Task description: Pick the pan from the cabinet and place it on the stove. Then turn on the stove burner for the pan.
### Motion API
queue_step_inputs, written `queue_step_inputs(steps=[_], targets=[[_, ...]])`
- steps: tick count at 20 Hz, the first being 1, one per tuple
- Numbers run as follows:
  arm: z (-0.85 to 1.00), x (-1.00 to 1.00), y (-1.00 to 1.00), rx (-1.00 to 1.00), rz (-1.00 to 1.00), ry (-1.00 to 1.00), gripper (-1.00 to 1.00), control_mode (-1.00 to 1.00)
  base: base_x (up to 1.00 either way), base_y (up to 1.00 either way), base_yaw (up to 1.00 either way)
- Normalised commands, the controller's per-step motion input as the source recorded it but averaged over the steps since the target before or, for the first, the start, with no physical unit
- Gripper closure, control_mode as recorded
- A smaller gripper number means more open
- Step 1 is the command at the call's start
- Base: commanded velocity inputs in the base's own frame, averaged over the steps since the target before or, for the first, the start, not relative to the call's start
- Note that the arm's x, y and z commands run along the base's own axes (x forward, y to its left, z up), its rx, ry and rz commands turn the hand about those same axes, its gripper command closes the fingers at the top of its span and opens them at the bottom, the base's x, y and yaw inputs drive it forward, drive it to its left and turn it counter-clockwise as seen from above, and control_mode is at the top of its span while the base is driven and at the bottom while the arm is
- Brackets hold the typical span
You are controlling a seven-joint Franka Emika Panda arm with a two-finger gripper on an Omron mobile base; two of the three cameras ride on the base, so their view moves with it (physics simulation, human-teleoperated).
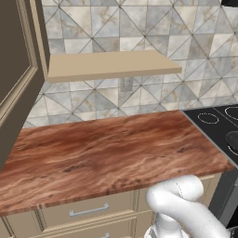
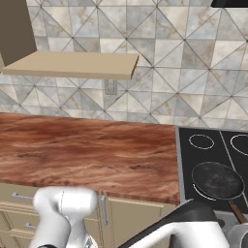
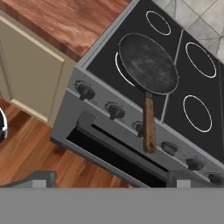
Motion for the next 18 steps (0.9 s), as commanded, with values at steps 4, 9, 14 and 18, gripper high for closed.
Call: queue_step_inputs(steps=[4,9,14,18], targets=[[0.19,-0.32,0.14,-0.06,-0.05,-0.11,-1.00,-1.00,0.00,0.00,0.00],[0.13,-0.24,0.15,-0.06,-0.04,-0.08,-1.00,-1.00,0.00,0.00,0.00],[0.11,-0.31,0.18,-0.06,-0.04,-0.10,-1.00,-1.00,0.00,0.00,0.00],[0.15,-0.29,0.20,-0.05,-0.03,-0.11,-1.00,-1.00,0.00,0.00,0.00]])
